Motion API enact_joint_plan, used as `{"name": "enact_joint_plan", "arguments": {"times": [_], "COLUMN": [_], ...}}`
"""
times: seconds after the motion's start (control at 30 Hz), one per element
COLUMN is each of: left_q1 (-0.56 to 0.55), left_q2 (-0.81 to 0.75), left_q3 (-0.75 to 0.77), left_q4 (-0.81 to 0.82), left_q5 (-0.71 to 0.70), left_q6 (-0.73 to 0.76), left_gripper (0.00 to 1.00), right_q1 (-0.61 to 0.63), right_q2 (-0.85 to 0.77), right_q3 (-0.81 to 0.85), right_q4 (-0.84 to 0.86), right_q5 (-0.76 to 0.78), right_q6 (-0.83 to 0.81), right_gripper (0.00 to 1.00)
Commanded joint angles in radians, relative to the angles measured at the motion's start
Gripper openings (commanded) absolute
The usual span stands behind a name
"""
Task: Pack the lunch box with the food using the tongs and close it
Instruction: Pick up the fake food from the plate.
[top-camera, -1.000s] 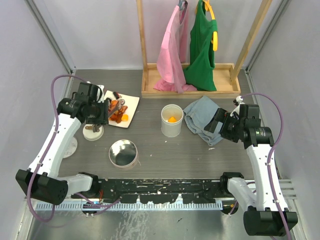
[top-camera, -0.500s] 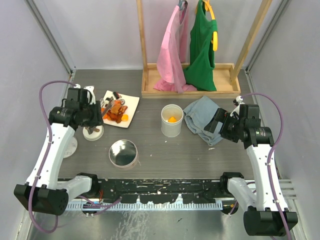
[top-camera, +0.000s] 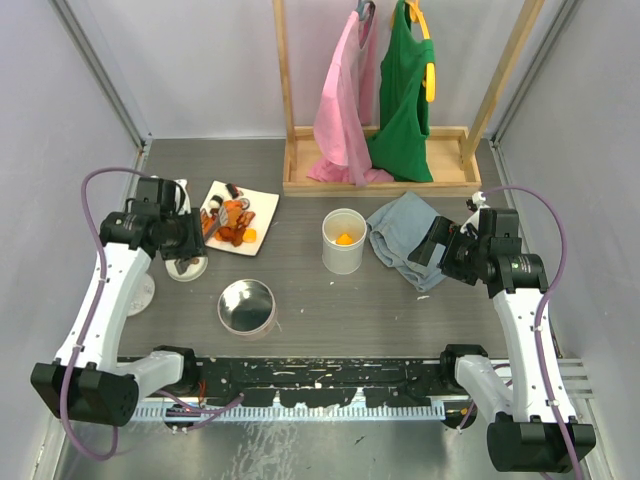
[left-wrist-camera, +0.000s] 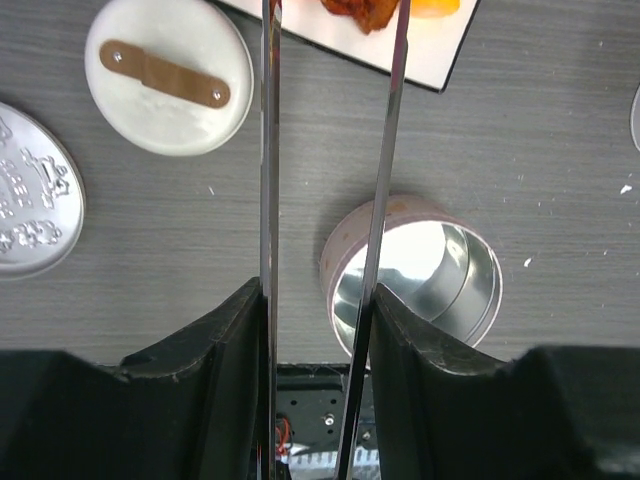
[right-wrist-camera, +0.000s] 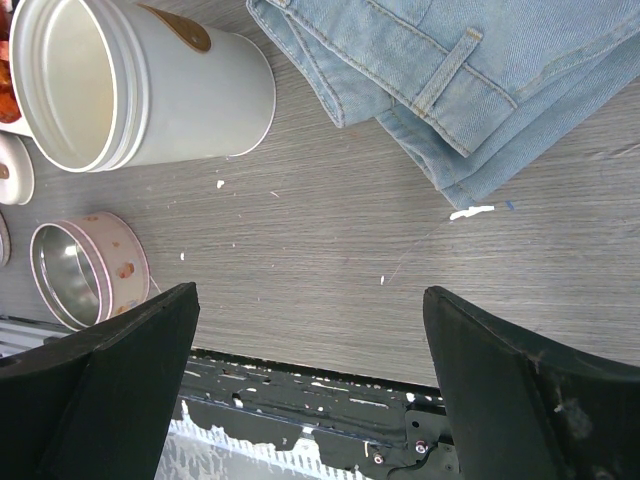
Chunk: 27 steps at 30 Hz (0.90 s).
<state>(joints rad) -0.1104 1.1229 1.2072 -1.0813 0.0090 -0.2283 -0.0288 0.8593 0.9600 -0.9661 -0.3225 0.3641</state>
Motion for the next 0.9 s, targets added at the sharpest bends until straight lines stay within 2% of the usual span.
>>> {"name": "enact_joint_plan", "arguments": {"times": [0.0, 0.37, 0.87], "left_q1": [0.006, 0.006, 0.006], "left_q2": [0.001, 0.054, 0.092], "left_q3": [0.003, -0.030, -0.077], "left_q4": [-0.046, -0.046, 0.077], "left_q5": [0.037, 0.074, 0.077], "left_q6": [-0.039, -0.059, -0.093], "left_gripper": [0.43, 0.43, 0.42], "right_q1": [0.004, 0.006, 0.006], "right_q2": [-0.022, -0.033, -0.026], "right_q3": [0.017, 0.011, 0.010], "right_q4": [0.030, 0.032, 0.033], "right_q5": [0.007, 0.008, 0.013], "right_q6": [-0.016, -0.016, -0.016], "right_gripper": [0.99, 0.99, 0.99]}}
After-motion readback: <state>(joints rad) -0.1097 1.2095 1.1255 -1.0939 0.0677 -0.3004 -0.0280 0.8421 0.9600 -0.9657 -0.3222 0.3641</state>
